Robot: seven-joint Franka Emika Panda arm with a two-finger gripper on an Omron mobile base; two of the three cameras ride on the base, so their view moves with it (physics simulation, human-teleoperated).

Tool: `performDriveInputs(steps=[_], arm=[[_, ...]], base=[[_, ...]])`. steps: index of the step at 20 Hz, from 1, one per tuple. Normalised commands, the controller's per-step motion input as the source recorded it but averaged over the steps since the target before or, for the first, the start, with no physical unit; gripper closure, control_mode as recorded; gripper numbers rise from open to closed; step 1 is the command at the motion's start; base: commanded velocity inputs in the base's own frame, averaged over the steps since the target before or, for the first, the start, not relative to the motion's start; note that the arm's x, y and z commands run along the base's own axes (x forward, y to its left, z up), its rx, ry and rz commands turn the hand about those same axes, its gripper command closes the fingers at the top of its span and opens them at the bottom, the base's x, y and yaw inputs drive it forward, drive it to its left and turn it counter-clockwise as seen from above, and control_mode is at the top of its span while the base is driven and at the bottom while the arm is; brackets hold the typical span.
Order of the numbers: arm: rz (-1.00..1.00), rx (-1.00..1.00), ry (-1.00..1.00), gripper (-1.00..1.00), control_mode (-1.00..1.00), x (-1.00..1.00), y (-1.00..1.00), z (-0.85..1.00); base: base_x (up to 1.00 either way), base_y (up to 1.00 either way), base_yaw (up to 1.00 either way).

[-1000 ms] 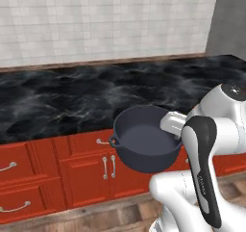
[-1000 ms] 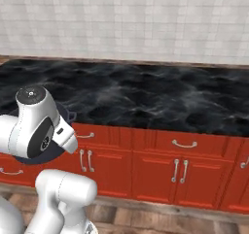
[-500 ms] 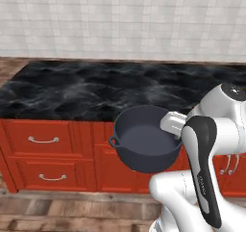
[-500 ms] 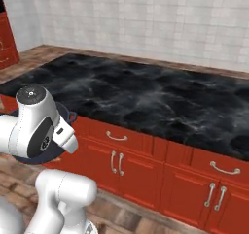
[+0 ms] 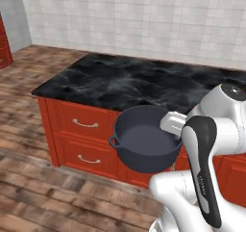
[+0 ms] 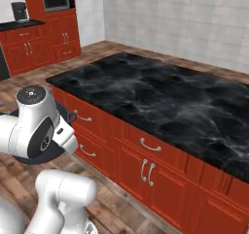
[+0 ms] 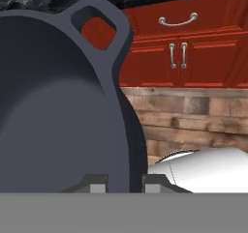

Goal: Move the pot and pan from the stove into the sink.

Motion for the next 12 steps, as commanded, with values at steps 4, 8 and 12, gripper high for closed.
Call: performDriveInputs(steps=[4,8,12], arm=[[0.0,0.0,0.0,1.0,1.0,0.0,0.0,0.0],[0.0,0.0,0.0,1.0,1.0,0.0,0.0,0.0],[0.0,0.0,0.0,1.0,1.0,0.0,0.0,0.0]], base=[[-0.04,0.0,0.49],[-0.04,0.0,0.49],[-0.04,0.0,0.49]])
